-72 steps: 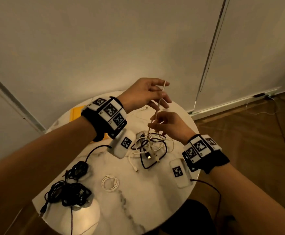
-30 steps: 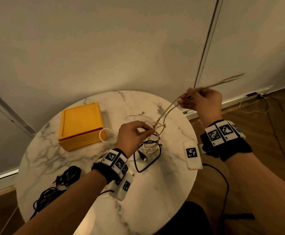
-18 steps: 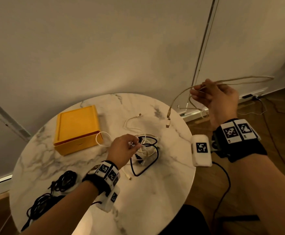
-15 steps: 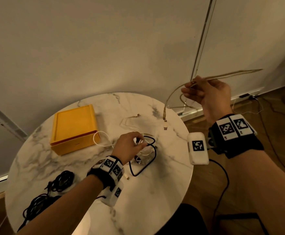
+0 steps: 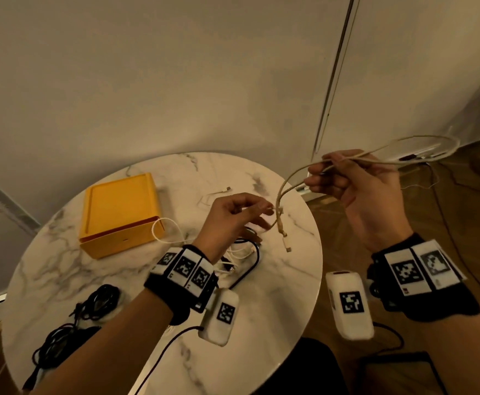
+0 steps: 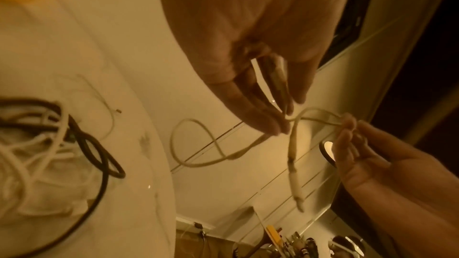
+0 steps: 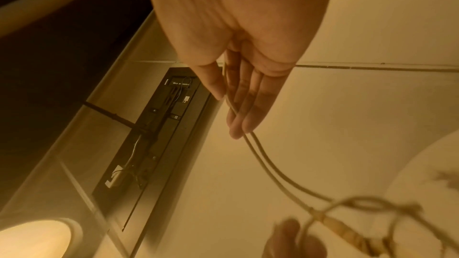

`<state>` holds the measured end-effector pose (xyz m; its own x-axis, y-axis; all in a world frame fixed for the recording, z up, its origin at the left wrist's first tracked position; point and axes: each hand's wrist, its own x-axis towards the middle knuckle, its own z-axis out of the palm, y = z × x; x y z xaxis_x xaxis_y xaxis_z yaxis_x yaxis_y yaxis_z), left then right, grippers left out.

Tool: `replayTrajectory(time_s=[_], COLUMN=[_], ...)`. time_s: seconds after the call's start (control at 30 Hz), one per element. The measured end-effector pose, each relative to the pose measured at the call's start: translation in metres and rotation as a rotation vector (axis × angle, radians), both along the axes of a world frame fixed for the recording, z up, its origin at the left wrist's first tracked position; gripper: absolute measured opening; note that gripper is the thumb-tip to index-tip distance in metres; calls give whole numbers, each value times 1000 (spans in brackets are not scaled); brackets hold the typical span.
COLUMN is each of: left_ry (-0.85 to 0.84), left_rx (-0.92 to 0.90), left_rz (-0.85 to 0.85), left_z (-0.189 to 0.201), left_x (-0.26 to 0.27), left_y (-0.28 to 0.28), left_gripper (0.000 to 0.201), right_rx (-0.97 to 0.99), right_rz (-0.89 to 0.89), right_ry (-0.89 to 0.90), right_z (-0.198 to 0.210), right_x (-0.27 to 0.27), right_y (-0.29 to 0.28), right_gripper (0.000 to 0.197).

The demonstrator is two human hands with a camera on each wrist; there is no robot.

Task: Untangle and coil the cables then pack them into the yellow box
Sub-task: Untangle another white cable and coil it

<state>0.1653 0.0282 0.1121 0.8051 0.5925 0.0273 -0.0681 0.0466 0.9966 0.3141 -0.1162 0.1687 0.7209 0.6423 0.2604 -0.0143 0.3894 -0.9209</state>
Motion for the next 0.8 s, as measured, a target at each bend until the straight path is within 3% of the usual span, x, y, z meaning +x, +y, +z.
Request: replayTrajectory(time_s=[0.13,0.33,0.4,0.63,0.8], left_ry=[103,245,271,454,522], left_rx=[195,445,540,823,736], left_rz=[-22,92,123,383,529], left_z=[-14,-26,-28,-39,-38], left_x=[-29,-83,-96,-126,-170], left_y=[-1,13,20,59,95], left_gripper=[7,11,9,21,21], right_rx=[12,82,79,19,-14], right_rz=[-22,-118,-122,-118,-105], right_ry=[95,181,266,335,472], right_z=[-11,-35,-46,-65,-80], right_x=[7,24,32,10,25], right_y=[-18,-43,-51,-56,-67], right_gripper=[15,15,25,18,18])
